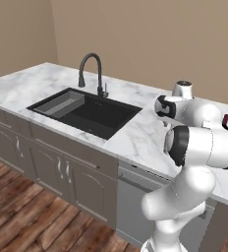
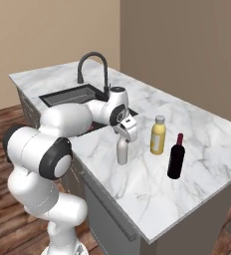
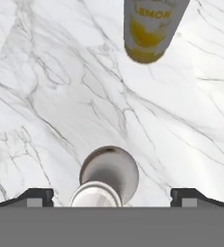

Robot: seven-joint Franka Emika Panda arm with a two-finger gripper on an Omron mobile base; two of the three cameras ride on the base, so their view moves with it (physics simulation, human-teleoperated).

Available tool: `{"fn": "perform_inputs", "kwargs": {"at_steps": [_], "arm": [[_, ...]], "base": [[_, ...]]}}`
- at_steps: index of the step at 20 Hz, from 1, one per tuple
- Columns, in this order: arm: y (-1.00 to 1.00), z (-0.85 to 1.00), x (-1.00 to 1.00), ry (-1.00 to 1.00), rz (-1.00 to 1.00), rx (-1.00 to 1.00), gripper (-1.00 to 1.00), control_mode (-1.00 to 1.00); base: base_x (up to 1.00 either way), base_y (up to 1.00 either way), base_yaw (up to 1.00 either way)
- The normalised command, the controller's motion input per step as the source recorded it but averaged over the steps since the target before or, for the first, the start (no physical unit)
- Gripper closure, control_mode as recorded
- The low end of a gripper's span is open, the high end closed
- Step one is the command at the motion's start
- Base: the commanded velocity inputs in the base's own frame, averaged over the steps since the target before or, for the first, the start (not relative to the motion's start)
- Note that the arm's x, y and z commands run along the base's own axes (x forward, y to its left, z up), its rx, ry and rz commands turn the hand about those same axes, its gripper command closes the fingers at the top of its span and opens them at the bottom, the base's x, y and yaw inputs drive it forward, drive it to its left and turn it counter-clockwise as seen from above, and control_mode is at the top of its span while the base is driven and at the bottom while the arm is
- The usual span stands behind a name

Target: Move the drinks to the dining counter.

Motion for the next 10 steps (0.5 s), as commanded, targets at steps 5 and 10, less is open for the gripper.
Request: {"fn": "perform_inputs", "kwargs": {"at_steps": [5, 10], "arm": [[0.0, 0.38, 0.0, 0.0, 0.0, 0.02, -1.0, -1.0], [-0.02, 0.83, -0.35, 0.0, 0.01, 0.03, -1.0, -1.0]], "base": [[0.0, 0.0, 0.0], [0.0, 0.0, 0.0]]}}
